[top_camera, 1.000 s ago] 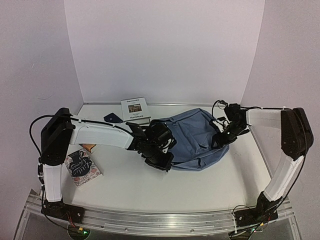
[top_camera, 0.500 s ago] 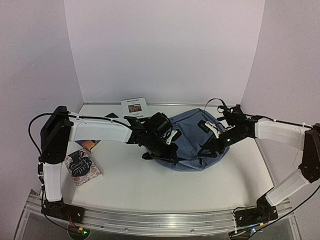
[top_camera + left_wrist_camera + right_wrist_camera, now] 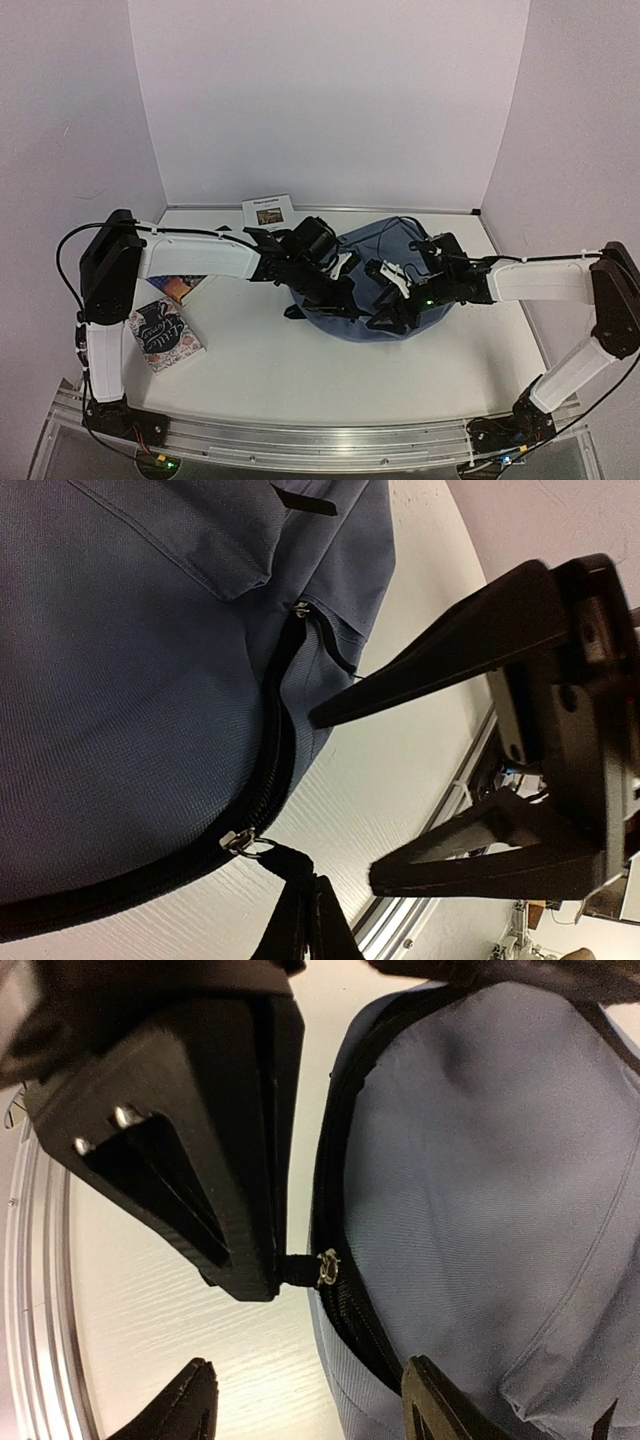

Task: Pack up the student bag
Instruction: Unzip the student bag at the center of the board.

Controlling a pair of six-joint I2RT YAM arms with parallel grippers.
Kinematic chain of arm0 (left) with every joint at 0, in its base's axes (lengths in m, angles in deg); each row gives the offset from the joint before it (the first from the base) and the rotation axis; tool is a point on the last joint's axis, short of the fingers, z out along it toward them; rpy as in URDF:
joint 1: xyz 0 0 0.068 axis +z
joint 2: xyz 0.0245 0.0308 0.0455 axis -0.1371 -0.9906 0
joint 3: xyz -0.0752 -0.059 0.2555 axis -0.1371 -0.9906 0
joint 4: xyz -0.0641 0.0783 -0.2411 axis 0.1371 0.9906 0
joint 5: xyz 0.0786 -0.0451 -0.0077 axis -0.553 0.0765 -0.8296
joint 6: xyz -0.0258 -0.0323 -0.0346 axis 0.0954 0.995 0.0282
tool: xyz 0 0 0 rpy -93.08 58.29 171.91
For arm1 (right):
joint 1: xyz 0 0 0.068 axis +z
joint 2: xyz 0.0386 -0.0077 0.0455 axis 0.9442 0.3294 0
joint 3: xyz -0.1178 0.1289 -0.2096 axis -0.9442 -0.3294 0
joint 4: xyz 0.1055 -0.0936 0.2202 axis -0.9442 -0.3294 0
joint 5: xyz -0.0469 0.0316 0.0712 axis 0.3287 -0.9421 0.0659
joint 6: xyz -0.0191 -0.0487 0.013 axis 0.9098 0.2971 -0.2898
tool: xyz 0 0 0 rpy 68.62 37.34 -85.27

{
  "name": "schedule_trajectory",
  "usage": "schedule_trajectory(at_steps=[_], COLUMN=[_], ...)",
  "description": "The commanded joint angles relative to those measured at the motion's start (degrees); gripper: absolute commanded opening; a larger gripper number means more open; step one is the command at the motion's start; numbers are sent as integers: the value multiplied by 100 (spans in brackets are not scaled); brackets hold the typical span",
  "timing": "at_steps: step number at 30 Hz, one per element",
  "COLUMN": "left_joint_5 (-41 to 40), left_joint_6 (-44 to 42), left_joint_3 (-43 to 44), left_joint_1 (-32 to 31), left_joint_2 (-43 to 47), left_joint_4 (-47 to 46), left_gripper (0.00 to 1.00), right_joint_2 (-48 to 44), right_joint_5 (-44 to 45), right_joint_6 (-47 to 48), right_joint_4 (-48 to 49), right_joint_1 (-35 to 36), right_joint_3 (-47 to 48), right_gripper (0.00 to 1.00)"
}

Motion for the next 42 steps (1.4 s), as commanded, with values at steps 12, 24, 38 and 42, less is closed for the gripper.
schedule_trajectory(at_steps=[12, 24, 38, 42], left_joint_5=[349, 174, -1140, -1480], left_joint_6=[182, 138, -451, -636], left_joint_3=[-203, -231, -369, -332], left_joint_1=[171, 306, 801, 862], left_joint_2=[551, 596, 1079, 1172], left_joint_4=[-425, -262, 815, 1079], left_gripper=[0, 0, 0, 0], right_joint_2=[507, 501, -507, -813], right_joint_5=[1035, 700, 1418, 1498], right_joint_6=[-222, 38, 798, 1201], right_joint_4=[703, 59, -953, -1324], right_joint_1=[48, 160, 8, -396], right_joint_3=[227, 365, -197, -387], right_gripper=[58, 8, 0, 0])
